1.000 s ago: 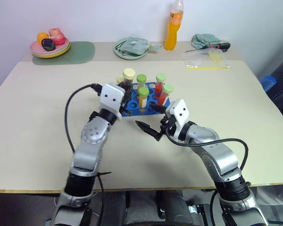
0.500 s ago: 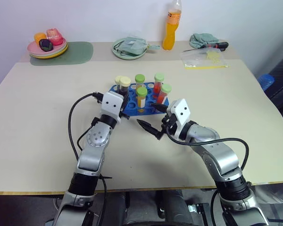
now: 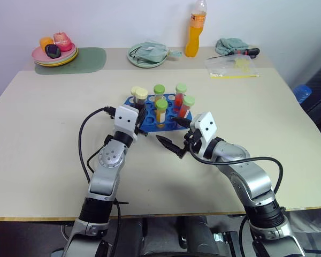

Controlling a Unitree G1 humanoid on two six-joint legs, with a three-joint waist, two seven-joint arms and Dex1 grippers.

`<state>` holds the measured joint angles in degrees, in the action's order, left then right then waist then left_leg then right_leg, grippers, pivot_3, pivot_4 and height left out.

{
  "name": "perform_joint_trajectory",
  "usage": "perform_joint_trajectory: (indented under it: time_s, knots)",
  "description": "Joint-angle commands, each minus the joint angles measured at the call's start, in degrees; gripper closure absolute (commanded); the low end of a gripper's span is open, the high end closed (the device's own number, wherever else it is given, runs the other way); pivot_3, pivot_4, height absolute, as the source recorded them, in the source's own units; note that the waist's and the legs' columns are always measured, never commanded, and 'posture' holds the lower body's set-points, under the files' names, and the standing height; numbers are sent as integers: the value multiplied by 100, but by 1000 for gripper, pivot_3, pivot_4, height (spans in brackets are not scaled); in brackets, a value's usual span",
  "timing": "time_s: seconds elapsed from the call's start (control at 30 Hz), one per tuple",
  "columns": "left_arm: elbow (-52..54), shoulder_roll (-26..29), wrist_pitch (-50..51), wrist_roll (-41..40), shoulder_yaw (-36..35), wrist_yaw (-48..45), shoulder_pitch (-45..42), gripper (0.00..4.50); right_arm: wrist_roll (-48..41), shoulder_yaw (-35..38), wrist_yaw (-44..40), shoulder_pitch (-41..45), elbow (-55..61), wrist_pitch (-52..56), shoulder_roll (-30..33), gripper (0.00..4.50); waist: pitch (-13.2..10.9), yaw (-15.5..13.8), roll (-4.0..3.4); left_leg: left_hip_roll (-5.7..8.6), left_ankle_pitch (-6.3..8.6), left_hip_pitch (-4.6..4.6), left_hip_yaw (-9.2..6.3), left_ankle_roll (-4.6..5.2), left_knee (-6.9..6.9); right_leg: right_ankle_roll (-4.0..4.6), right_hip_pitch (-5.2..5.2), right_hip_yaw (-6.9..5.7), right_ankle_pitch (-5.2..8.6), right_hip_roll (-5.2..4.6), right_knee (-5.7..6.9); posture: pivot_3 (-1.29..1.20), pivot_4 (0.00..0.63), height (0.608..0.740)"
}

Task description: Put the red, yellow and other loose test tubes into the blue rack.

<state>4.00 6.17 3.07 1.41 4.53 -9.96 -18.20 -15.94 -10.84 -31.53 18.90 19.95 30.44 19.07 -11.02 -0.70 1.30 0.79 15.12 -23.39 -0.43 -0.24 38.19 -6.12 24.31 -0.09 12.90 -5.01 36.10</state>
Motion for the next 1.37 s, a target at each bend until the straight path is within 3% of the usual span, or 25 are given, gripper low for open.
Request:
perform_joint_trajectory:
  time_s: [0.03,0.43,0.67,0.8,0.93,1.1,1.23,1.37]
  knots:
    - [-139,-89,-115,-162,-38,-54,-42,3733,-33,39,-18,74,136,-89,-40,0,0,-1,0,0,0,0,0,0,0,0,0,0,0,0,0,0,150,740]
    - [-476,-129,-450,-153,-56,-55,-63,3733,-48,32,-26,54,210,-47,-44,0,0,0,0,1,0,0,-1,0,0,0,0,-1,0,0,0,0,150,740]
    - [29,-94,-103,-576,-154,-333,215,273,-121,222,-141,-1,341,2,176,0,0,7,0,1,0,0,0,0,0,0,0,-1,0,0,-1,0,150,740]
    - [1128,512,718,-1332,-515,-985,745,273,-584,868,-494,-143,680,303,752,0,-1,16,-1,-24,0,-1,1,0,-2,0,1,0,1,1,-2,0,150,740]
    - [2077,1753,1629,-2306,-1557,-1763,1519,273,-1390,2109,-958,-602,870,855,1653,0,-2,25,-3,-35,2,0,2,2,-6,7,1,-1,5,3,-6,0,150,740]
    - [1741,3110,1799,-2560,-2794,-2590,2348,273,-1673,3231,-1561,-1407,498,960,2614,0,-2,-6,-4,-38,2,2,9,2,-6,26,0,0,15,5,-12,0,150,740]
    - [1518,3427,1808,-2639,-3097,-2853,2577,273,-1618,3414,-1766,-1776,305,797,2854,0,-2,-8,-4,-39,2,2,12,2,-4,30,-11,-1,18,4,-32,0,150,740]
    - [1463,3400,1796,-2609,-3099,-2810,2577,273,-1548,3281,-1747,-1743,233,677,2833,0,-2,2,-5,-42,2,0,18,2,-5,29,-11,1,17,3,-42,0,150,740]
